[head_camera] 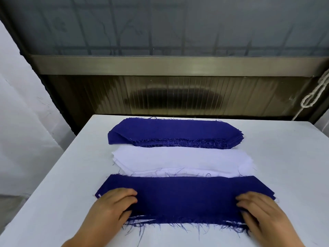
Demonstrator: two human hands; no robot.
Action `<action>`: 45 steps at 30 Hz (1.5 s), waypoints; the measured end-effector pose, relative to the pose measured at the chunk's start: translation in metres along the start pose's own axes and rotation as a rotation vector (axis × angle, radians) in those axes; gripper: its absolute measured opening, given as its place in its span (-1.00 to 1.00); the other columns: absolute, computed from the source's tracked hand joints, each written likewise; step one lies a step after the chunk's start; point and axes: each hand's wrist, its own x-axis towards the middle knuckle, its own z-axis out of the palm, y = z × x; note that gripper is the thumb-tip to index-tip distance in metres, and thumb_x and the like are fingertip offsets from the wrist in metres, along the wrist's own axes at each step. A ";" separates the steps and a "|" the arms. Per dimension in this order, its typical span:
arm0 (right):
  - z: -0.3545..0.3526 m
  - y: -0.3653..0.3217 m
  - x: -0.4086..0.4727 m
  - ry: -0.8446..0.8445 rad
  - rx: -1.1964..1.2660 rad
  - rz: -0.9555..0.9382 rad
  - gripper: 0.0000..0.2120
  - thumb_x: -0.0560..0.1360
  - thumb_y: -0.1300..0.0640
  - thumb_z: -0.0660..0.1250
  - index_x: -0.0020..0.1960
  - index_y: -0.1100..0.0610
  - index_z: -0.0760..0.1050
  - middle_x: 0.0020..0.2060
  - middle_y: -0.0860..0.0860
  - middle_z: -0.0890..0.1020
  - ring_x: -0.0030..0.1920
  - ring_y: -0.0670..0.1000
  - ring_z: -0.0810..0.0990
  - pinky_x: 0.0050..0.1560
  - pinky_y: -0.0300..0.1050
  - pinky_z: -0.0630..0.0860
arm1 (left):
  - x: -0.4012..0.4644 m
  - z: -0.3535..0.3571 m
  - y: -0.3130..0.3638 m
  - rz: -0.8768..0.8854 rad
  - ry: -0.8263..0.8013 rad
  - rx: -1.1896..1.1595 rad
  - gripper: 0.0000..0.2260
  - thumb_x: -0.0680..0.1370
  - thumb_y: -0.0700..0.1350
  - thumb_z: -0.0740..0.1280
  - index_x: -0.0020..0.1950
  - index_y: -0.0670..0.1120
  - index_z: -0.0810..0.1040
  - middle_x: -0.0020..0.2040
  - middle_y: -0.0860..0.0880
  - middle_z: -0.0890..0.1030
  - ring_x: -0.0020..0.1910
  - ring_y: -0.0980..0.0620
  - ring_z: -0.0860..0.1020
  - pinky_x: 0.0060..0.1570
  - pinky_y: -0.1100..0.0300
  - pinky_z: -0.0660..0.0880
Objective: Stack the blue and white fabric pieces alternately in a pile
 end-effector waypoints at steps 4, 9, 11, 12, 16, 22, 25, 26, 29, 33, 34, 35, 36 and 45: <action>-0.001 0.000 -0.002 0.006 -0.010 -0.022 -0.54 0.62 0.03 0.10 -0.24 0.16 0.67 -0.15 -0.05 0.68 -0.02 -0.08 0.53 0.14 -0.28 0.39 | -0.001 0.003 -0.001 0.036 0.052 0.006 -0.69 0.58 -0.03 0.19 -0.11 -0.06 0.71 0.01 0.07 0.66 0.03 0.19 0.51 0.05 0.28 0.45; 0.001 0.001 -0.004 -0.003 -0.001 -0.028 -0.58 0.59 0.05 0.13 -0.25 0.14 0.67 -0.17 -0.07 0.67 -0.04 -0.09 0.53 0.10 -0.26 0.42 | -0.007 0.006 -0.004 0.017 0.050 -0.034 -0.67 0.61 0.00 0.17 -0.12 -0.05 0.70 0.00 0.08 0.66 0.02 0.21 0.52 0.03 0.29 0.47; 0.001 0.001 -0.004 0.002 -0.003 -0.027 -0.63 0.57 0.07 0.16 -0.25 0.13 0.66 -0.18 -0.07 0.67 -0.05 -0.09 0.53 0.09 -0.26 0.43 | -0.006 0.007 -0.005 0.008 0.036 -0.045 -0.81 0.46 -0.07 0.28 -0.12 -0.05 0.69 -0.01 0.08 0.65 0.01 0.21 0.53 0.01 0.28 0.48; 0.001 0.002 -0.005 0.003 -0.002 -0.025 -0.65 0.55 0.08 0.18 -0.25 0.13 0.66 -0.18 -0.07 0.67 -0.06 -0.09 0.53 0.08 -0.25 0.44 | -0.006 0.008 -0.006 0.009 0.032 -0.049 -0.82 0.42 -0.08 0.30 -0.12 -0.05 0.69 -0.01 0.09 0.65 0.00 0.20 0.53 0.00 0.27 0.48; 0.002 0.003 -0.006 0.007 0.011 -0.015 -0.74 0.48 0.13 0.23 -0.26 0.13 0.66 -0.18 -0.07 0.66 -0.07 -0.09 0.53 0.02 -0.21 0.46 | -0.009 0.009 -0.010 0.028 0.007 -0.047 -0.83 0.40 -0.08 0.32 -0.08 -0.03 0.65 0.01 0.10 0.62 0.01 0.19 0.53 0.01 0.27 0.47; -0.002 -0.002 -0.003 -0.048 0.050 0.049 -0.57 0.58 -0.08 0.14 -0.26 0.09 0.65 -0.16 -0.08 0.65 -0.07 -0.14 0.53 -0.07 -0.24 0.44 | -0.010 0.011 -0.008 0.060 0.001 -0.030 -0.88 0.46 -0.08 0.32 -0.06 -0.02 0.63 0.00 0.10 0.60 -0.04 0.17 0.53 -0.04 0.27 0.49; -0.010 -0.006 0.004 -0.111 0.077 0.105 -0.53 0.55 -0.26 0.14 -0.23 0.01 0.65 -0.15 -0.16 0.63 -0.10 -0.19 0.53 -0.08 -0.27 0.43 | -0.005 0.004 -0.004 0.016 -0.077 -0.047 -0.83 0.45 0.10 0.40 -0.13 0.01 0.65 -0.03 0.16 0.58 -0.07 0.20 0.53 -0.10 0.29 0.49; -0.011 -0.009 0.009 -0.133 0.079 0.113 -0.52 0.56 -0.27 0.12 -0.22 0.00 0.64 -0.15 -0.18 0.62 -0.12 -0.19 0.53 -0.09 -0.28 0.43 | -0.001 0.000 -0.001 -0.005 -0.096 -0.054 -0.80 0.45 0.15 0.40 -0.16 0.03 0.63 -0.05 0.19 0.56 -0.09 0.21 0.52 -0.10 0.32 0.46; -0.008 -0.022 0.029 -0.203 0.082 0.109 -0.66 0.58 -0.13 0.18 -0.19 0.01 0.61 -0.19 -0.19 0.58 -0.22 -0.14 0.55 -0.13 -0.28 0.44 | 0.022 -0.001 0.013 -0.045 -0.122 -0.068 -0.77 0.53 0.15 0.32 -0.22 0.05 0.57 -0.16 0.23 0.52 -0.20 0.23 0.46 -0.18 0.34 0.44; 0.008 -0.039 0.049 -0.343 0.104 0.136 -0.92 0.48 0.12 0.42 -0.17 -0.01 0.56 -0.23 -0.20 0.52 -0.27 -0.17 0.50 -0.24 -0.28 0.47 | 0.051 0.018 0.032 -0.098 -0.140 -0.060 -0.84 0.53 0.07 0.33 -0.20 0.06 0.56 -0.20 0.21 0.50 -0.23 0.24 0.45 -0.26 0.33 0.46; 0.010 -0.041 0.052 -0.382 0.102 0.171 -0.91 0.48 0.11 0.43 -0.17 -0.02 0.54 -0.24 -0.21 0.51 -0.28 -0.18 0.49 -0.27 -0.26 0.47 | 0.053 0.022 0.033 -0.127 -0.140 -0.052 -0.86 0.52 0.05 0.36 -0.21 0.06 0.54 -0.22 0.21 0.48 -0.24 0.24 0.43 -0.28 0.36 0.42; 0.012 -0.040 0.052 -0.404 0.089 0.202 -0.89 0.48 0.11 0.43 -0.18 -0.03 0.53 -0.25 -0.20 0.50 -0.30 -0.19 0.47 -0.30 -0.25 0.48 | 0.054 0.024 0.034 -0.160 -0.140 -0.035 -0.86 0.50 0.03 0.40 -0.23 0.07 0.51 -0.24 0.21 0.46 -0.26 0.25 0.41 -0.30 0.39 0.37; 0.013 -0.037 0.051 -0.404 0.074 0.228 -0.88 0.46 0.11 0.44 -0.19 -0.03 0.51 -0.27 -0.19 0.50 -0.32 -0.19 0.46 -0.34 -0.23 0.48 | 0.053 0.025 0.032 -0.193 -0.138 -0.015 -0.83 0.47 0.01 0.43 -0.25 0.07 0.48 -0.26 0.21 0.43 -0.28 0.24 0.38 -0.32 0.41 0.33; -0.011 0.007 0.035 -0.380 -0.077 0.498 -0.71 0.33 0.18 0.53 -0.32 -0.05 0.42 -0.40 -0.18 0.46 -0.45 -0.13 0.43 -0.48 -0.16 0.44 | 0.036 0.008 -0.009 -0.436 -0.090 0.154 -0.64 0.37 -0.09 0.54 -0.37 0.03 0.34 -0.38 0.15 0.36 -0.44 0.13 0.38 -0.52 0.26 0.29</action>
